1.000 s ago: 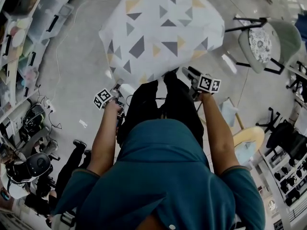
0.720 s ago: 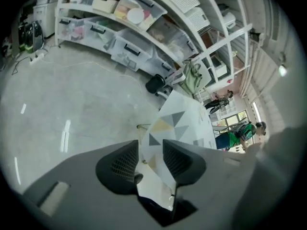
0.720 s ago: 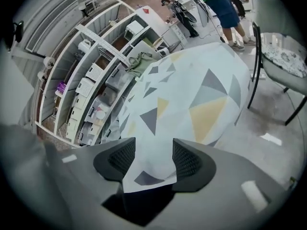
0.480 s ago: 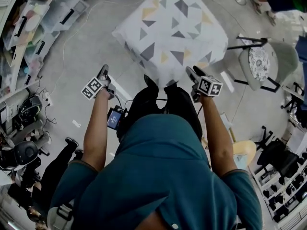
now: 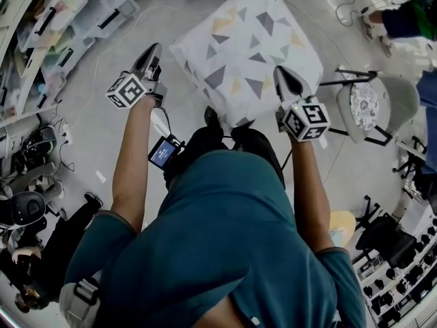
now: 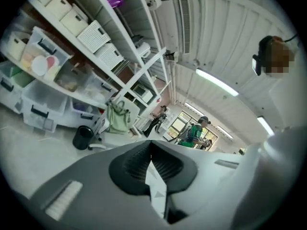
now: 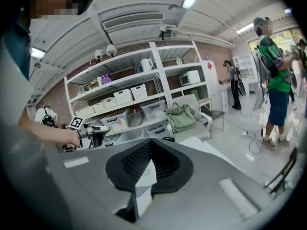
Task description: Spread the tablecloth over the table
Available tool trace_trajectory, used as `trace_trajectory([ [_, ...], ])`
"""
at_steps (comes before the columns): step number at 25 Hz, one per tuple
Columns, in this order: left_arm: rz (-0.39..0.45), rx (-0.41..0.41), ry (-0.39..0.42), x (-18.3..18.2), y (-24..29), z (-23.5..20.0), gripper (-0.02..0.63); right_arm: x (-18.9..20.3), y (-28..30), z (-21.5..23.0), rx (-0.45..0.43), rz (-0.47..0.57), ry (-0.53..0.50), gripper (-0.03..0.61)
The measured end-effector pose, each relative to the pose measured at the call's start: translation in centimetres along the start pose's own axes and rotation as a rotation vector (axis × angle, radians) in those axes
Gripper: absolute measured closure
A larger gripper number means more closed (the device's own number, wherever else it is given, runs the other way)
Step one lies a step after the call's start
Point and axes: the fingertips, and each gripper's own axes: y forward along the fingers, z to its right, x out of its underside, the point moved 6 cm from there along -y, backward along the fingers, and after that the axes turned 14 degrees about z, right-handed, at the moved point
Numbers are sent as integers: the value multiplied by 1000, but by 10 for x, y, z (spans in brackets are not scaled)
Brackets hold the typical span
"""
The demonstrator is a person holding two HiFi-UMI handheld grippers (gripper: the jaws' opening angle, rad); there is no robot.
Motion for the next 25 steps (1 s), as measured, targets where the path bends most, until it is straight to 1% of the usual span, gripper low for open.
trace_trajectory([
  [3, 0, 103, 96, -28, 20, 39, 617, -55, 6, -27, -56, 69, -133, 571],
  [7, -25, 233, 248, -60, 37, 92, 617, -114, 6, -61, -100, 145, -253, 569],
  [11, -61, 321, 395, -85, 43, 137, 617, -158, 1, -93, -136, 191, -338, 570],
  [15, -67, 406, 512, -105, 41, 182, 617, -191, -6, -122, -162, 224, -402, 572],
  [17, -61, 443, 556, -114, 38, 204, 617, -202, -10, -132, -169, 222, -432, 572],
  [19, -49, 473, 586, -121, 33, 223, 617, -212, -15, -136, -164, 223, -437, 571],
  [22, -27, 515, 628, -129, 28, 244, 617, -224, -23, -133, -139, 240, -439, 571],
  [25, -11, 534, 656, -133, 24, 256, 617, -232, -31, -126, -105, 248, -450, 571],
])
